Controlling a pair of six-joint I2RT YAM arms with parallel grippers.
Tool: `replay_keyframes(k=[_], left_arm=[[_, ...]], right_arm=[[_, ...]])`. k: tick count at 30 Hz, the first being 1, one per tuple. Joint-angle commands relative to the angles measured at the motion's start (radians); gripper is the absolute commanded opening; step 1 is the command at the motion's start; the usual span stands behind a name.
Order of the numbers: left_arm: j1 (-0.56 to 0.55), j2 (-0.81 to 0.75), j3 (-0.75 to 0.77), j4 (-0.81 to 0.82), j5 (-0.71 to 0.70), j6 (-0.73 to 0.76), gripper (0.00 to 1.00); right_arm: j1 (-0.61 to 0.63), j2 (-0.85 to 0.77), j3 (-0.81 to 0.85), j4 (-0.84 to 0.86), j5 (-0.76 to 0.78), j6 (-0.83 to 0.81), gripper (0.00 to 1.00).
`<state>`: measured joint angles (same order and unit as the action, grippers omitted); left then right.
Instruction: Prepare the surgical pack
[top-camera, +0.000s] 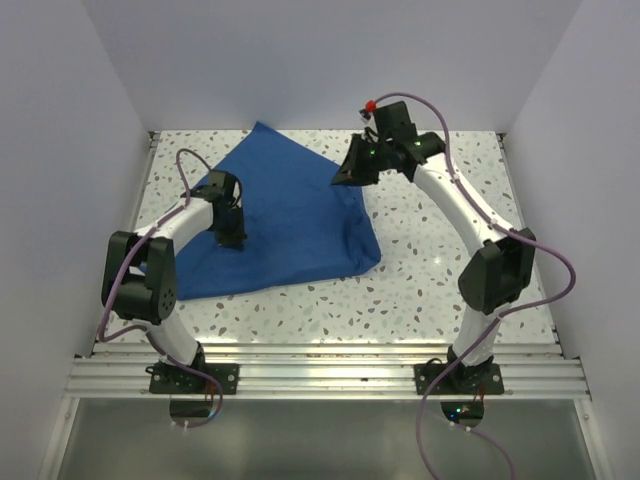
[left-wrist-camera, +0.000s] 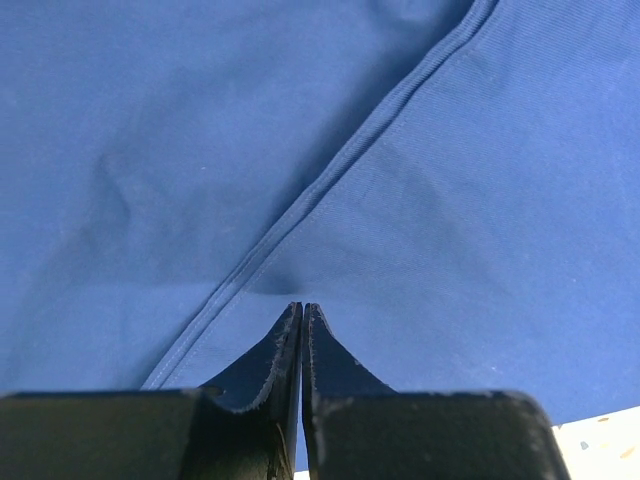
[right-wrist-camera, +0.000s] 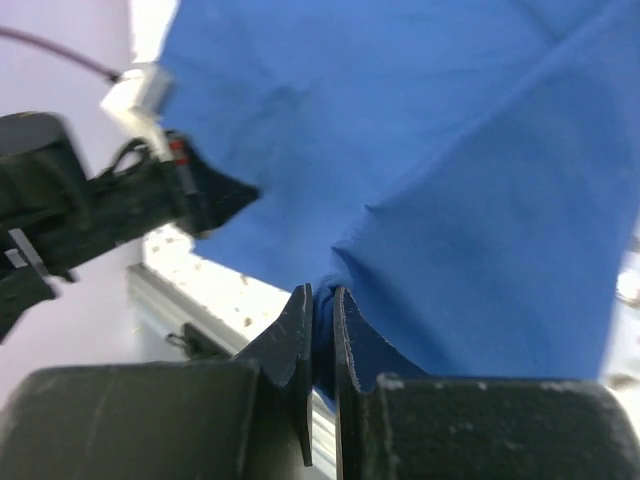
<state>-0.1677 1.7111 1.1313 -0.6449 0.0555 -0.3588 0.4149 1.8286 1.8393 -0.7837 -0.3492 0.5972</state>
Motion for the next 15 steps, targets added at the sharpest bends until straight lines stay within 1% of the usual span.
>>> replay_keyframes(k=[1, 7, 14, 15], left_arm=[[0.004, -0.028, 0.024, 0.022, -0.029, -0.028, 0.07], [0.004, -0.007, 0.005, 0.040, -0.014, -0.046, 0.06], [0.005, -0.044, 0.022, 0.007, -0.052, -0.062, 0.06], [0.005, -0.048, 0.022, 0.001, -0.077, -0.063, 0.06]], right_arm=[[0.059, 0.055, 0.075, 0.121, -0.085, 0.108, 0.00], [0.128, 0.181, 0.162, 0.176, -0.086, 0.174, 0.00], [0.189, 0.310, 0.287, 0.193, -0.082, 0.219, 0.00], [0.202, 0.326, 0.291, 0.195, -0.079, 0.220, 0.00]])
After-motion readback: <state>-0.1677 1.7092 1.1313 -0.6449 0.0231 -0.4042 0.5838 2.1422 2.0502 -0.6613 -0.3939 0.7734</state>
